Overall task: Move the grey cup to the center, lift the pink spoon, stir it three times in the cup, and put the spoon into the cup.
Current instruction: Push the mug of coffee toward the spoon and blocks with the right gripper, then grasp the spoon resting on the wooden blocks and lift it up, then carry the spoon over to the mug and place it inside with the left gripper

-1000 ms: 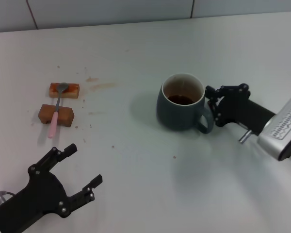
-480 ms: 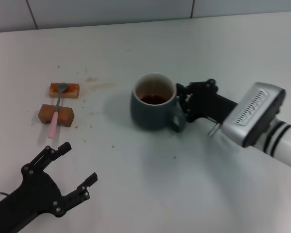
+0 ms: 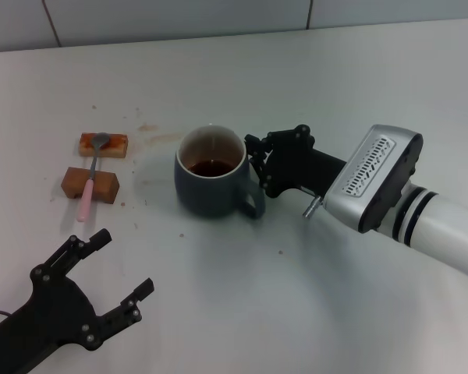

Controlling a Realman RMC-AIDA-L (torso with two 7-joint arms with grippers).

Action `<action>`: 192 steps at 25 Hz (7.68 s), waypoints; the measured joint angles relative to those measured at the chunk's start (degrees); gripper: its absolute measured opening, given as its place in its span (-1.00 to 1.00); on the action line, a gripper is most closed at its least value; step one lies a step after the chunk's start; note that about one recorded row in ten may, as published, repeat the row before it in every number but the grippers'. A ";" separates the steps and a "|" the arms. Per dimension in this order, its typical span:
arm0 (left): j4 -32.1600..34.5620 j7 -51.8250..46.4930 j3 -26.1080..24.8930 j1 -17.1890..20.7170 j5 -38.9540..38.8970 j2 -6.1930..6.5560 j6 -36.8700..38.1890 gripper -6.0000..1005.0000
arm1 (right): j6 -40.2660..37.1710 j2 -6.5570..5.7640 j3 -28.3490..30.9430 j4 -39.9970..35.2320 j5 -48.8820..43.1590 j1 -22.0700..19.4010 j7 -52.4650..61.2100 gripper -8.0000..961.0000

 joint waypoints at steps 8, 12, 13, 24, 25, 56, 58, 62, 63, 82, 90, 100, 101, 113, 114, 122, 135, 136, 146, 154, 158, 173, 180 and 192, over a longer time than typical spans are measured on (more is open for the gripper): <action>0.00 0.00 -0.27 0.00 0.04 -0.01 0.01 0.65 | -9.38 -0.33 9.38 -3.02 1.32 -7.54 0.35 -0.88; 0.05 0.00 -1.08 -0.06 0.04 0.00 -0.02 0.64 | -25.56 -0.85 10.51 -8.47 -0.86 -14.27 8.92 -0.85; 0.05 0.00 -1.24 -0.16 0.05 0.00 0.00 0.64 | -25.56 -0.85 10.51 -8.47 -0.86 -14.27 8.92 -0.83; -0.49 0.00 -1.06 -1.15 0.05 -0.30 -0.07 0.64 | -49.69 -0.83 -4.08 -25.16 -14.78 -22.95 25.96 -0.76; -0.50 0.00 -1.00 -1.22 0.05 -0.30 -0.11 0.64 | -50.04 -0.77 -5.14 -25.74 -15.91 -23.27 26.31 -0.74; -1.35 0.88 -1.32 -1.58 0.04 -0.45 -0.63 0.62 | -42.25 -0.62 -7.58 -27.19 -27.34 -22.54 25.85 0.32; -1.56 0.98 -1.51 -1.58 0.04 -0.45 -0.56 0.62 | -42.27 -0.58 -7.58 -27.11 -27.30 -22.52 25.85 0.32; -5.62 -1.85 -7.28 -2.67 0.04 -0.24 1.35 0.62 | -42.14 -0.54 -7.54 -26.81 -27.18 -22.29 25.84 0.32; -6.71 -3.24 -9.31 -2.99 0.04 -0.14 1.99 0.62 | -42.14 -0.54 -7.54 -26.81 -27.18 -22.29 25.84 0.32; -16.57 -59.83 -33.09 -3.11 0.06 0.06 -2.06 0.61 | -41.91 -0.66 -7.58 -27.10 -27.33 -20.56 25.84 0.32; -16.88 -68.89 -32.72 -3.17 0.56 0.20 -8.94 0.61 | -42.02 -0.75 -7.61 -27.18 -27.39 -19.94 25.84 0.32; -18.78 -70.17 -33.00 -4.75 0.71 -0.06 -15.26 0.60 | -41.86 -0.77 -7.67 -28.08 -27.44 -19.26 25.92 0.32; -19.02 -70.26 -33.03 -4.97 0.70 -0.06 -15.59 0.60 | -41.84 -0.79 -7.66 -28.09 -27.44 -19.22 26.01 0.32; -22.19 -70.43 -33.36 -7.29 0.25 -0.25 -19.67 0.60 | -41.32 -0.71 -7.67 -28.51 -27.44 -18.19 26.44 0.32; -22.44 -70.56 -33.58 -7.37 0.24 -0.27 -19.84 0.60 | -41.18 -0.71 -7.67 -28.51 -27.44 -18.12 26.47 0.32; -22.85 -71.00 -33.93 -8.51 0.23 -0.32 -20.25 0.59 | -40.79 -0.71 -7.67 -28.51 -27.43 -17.50 26.59 0.32; -23.42 -71.09 -34.72 -9.52 0.42 -0.45 -20.62 0.59 | -40.25 -0.71 -7.66 -28.34 -27.43 -17.35 26.64 0.32; -23.43 -71.09 -34.72 -9.58 0.42 -0.45 -20.67 0.59 | -40.25 -0.71 -7.67 -28.33 -27.43 -17.35 26.64 0.32; -23.56 -71.28 -34.82 -9.66 0.26 -0.36 -21.10 0.58 | -40.25 -0.71 -7.66 -28.34 -27.42 -17.29 26.64 0.32; -23.50 -71.75 -34.90 -9.73 0.26 -0.26 -21.40 0.22 | -40.28 -0.64 -7.67 -28.30 -27.23 -17.05 26.63 0.32; -23.40 -71.93 -34.90 -9.76 0.33 -0.26 -21.83 0.06 | -40.30 -0.62 -7.66 -28.23 -27.18 -16.80 26.64 0.32; -23.02 -72.60 -34.90 -9.98 0.53 -0.18 -22.89 -0.47 | -40.31 -0.62 -7.67 -28.06 -27.16 -16.53 26.64 0.32; -22.06 -72.17 -34.88 -9.80 0.65 -0.24 -23.06 -0.57 | -39.65 -0.61 -7.62 -28.04 -27.16 -16.40 26.64 0.32; -11.64 -61.63 -34.19 -15.92 6.35 -0.08 -2.46 -0.73 | -38.77 -0.53 -7.29 -27.43 -27.17 -16.09 26.63 0.32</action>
